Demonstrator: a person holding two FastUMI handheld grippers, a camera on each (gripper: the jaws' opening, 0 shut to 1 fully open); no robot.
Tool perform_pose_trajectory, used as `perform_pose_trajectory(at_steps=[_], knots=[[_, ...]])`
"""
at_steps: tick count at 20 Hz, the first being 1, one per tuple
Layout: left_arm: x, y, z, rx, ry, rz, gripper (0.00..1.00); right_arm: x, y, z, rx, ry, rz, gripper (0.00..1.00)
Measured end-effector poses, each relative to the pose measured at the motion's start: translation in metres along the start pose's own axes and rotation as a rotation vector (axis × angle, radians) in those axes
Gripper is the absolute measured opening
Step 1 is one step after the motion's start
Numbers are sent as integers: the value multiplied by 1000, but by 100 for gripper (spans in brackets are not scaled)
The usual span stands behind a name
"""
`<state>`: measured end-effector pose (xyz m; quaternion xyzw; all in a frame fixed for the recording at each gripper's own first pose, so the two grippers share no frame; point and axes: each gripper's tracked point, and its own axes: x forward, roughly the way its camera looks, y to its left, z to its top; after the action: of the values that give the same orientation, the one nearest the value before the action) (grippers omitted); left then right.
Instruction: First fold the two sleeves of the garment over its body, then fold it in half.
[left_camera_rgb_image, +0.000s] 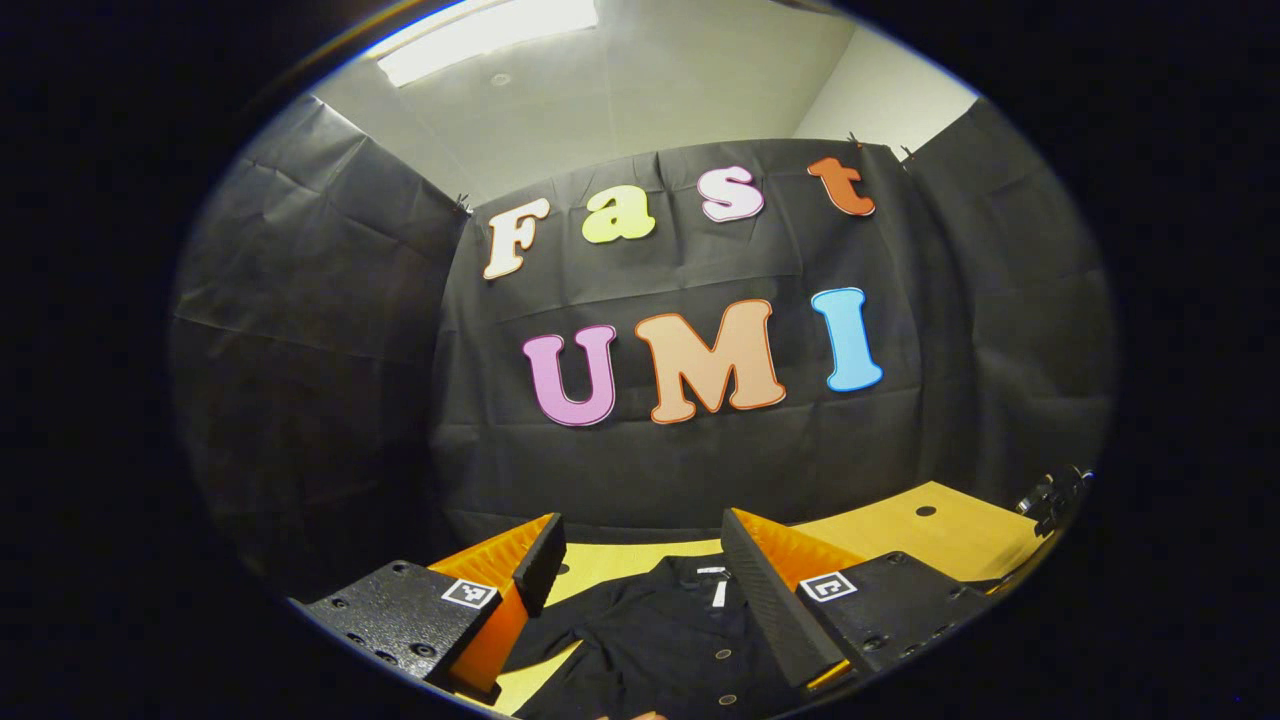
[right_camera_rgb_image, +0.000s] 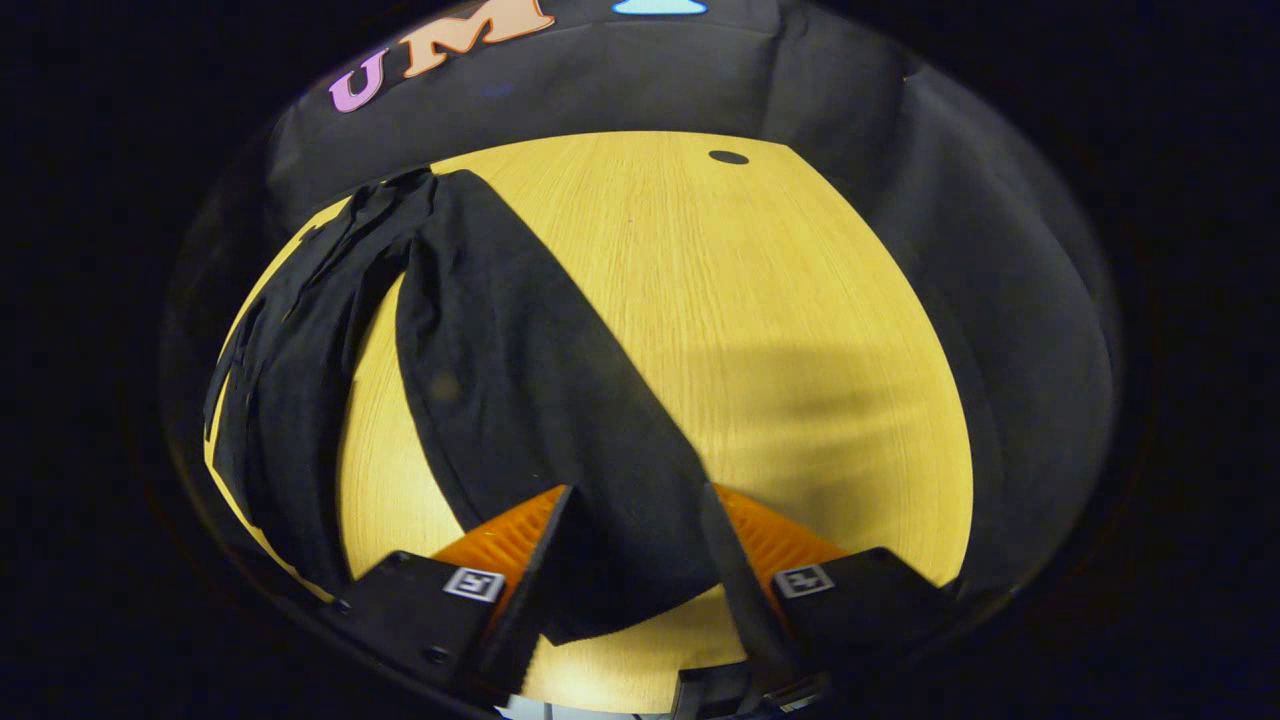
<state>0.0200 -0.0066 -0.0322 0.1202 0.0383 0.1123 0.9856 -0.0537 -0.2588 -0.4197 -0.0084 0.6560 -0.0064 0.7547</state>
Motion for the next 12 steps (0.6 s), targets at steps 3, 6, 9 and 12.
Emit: perform_pose_trajectory(at_steps=[3,6,9,12], knots=[[0,-5,-3,-9,2,-25,94,1,8,1,-5,19,-4,33],[2,1,-8,-26,5,-41,93,-2,12,1,9,28,0,11],[8,17,-13,-44,11,-33,93,-1,16,0,52,7,-4,4],[11,34,-14,-37,9,-29,93,-2,14,5,57,-32,-37,3]])
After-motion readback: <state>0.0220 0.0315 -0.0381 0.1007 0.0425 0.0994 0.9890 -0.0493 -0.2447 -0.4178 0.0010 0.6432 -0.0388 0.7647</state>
